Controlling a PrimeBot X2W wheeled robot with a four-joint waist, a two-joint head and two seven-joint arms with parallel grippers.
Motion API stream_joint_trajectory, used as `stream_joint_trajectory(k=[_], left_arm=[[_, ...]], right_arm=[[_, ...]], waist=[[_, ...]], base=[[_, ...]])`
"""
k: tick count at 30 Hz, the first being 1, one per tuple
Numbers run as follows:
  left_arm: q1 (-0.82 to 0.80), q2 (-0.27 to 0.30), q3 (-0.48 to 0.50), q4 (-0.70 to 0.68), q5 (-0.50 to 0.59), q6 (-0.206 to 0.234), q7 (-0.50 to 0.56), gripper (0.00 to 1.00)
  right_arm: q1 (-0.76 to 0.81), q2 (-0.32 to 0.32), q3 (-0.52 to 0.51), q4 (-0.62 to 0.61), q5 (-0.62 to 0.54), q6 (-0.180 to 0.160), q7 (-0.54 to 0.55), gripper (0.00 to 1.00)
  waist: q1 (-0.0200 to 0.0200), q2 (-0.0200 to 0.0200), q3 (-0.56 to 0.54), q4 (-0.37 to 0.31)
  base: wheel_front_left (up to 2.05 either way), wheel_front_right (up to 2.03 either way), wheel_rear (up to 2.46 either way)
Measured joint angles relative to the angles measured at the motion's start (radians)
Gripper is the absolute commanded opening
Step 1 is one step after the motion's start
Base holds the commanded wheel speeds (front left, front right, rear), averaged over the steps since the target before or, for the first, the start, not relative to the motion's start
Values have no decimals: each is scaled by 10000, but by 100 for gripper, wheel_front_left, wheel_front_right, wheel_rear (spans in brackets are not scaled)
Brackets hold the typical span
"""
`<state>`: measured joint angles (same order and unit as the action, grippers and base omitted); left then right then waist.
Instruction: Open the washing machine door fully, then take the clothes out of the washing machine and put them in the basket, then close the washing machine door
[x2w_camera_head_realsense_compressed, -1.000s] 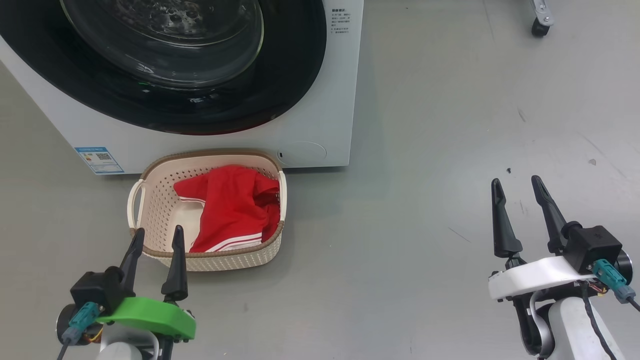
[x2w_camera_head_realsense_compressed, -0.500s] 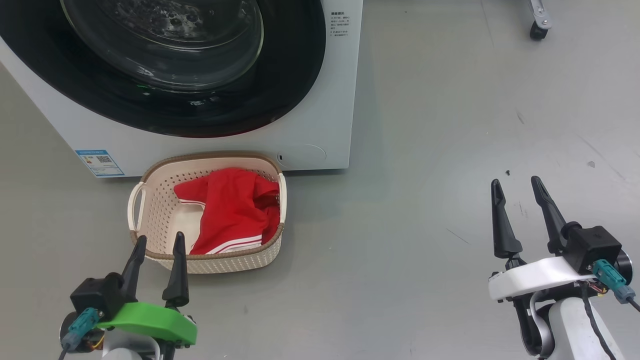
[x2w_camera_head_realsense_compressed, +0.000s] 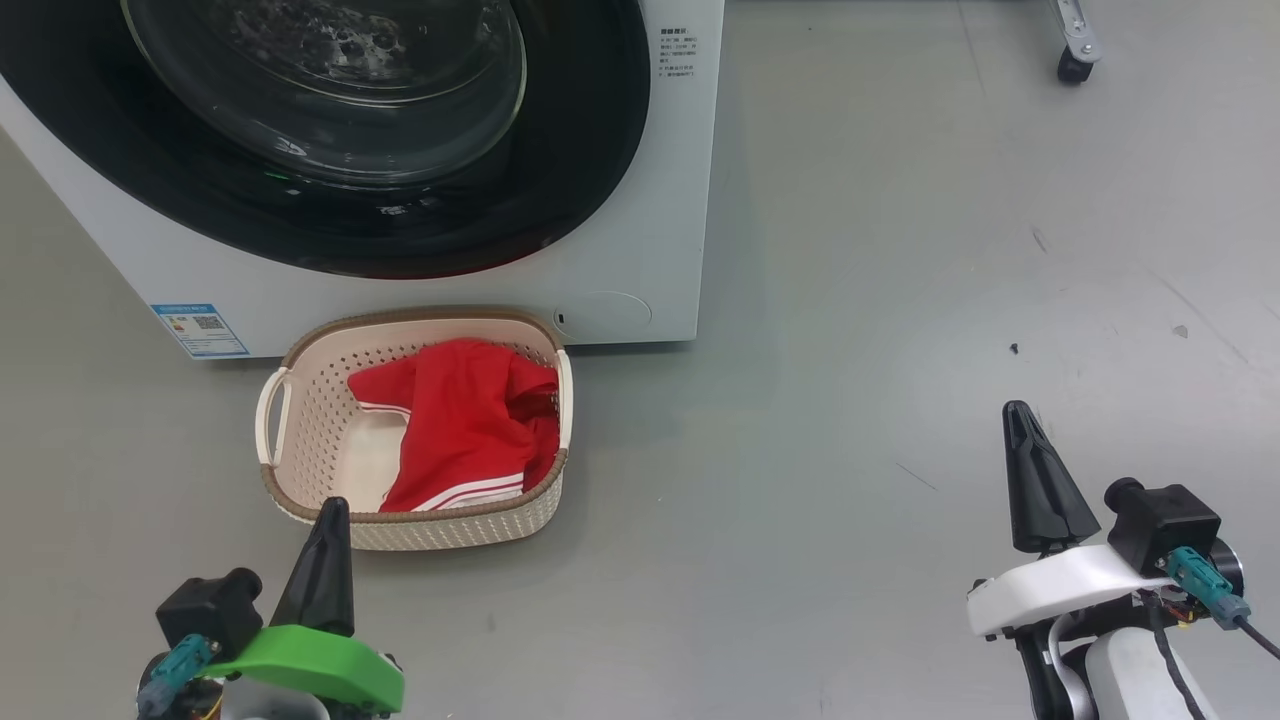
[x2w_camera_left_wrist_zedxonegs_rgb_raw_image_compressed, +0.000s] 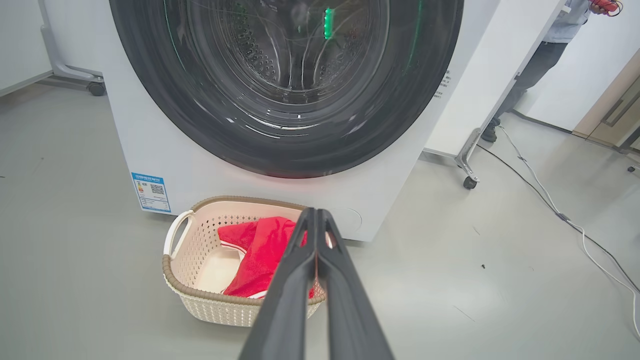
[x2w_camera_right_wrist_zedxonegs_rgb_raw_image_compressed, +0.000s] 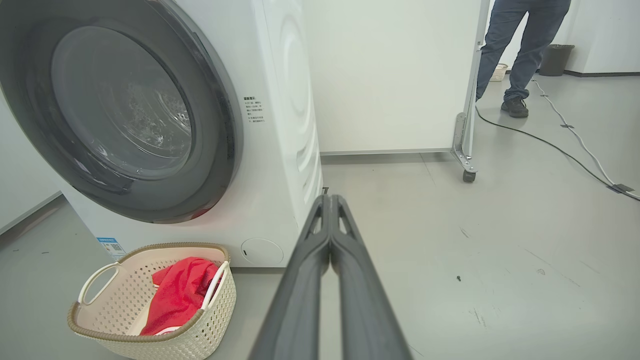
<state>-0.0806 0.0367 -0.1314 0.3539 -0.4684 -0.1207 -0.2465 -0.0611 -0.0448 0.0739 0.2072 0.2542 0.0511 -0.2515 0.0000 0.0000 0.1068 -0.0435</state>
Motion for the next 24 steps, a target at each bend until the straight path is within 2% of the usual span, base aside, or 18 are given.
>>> stream_joint_trajectory(k=[24], left_arm=[[11, 0, 339, -207, -2740, 0, 727, 0]], right_arm=[[-1, 8, -428, 134, 3277, 107, 805, 0]], waist=[[0, 0, -262, 111]], base=[[0, 0, 0]])
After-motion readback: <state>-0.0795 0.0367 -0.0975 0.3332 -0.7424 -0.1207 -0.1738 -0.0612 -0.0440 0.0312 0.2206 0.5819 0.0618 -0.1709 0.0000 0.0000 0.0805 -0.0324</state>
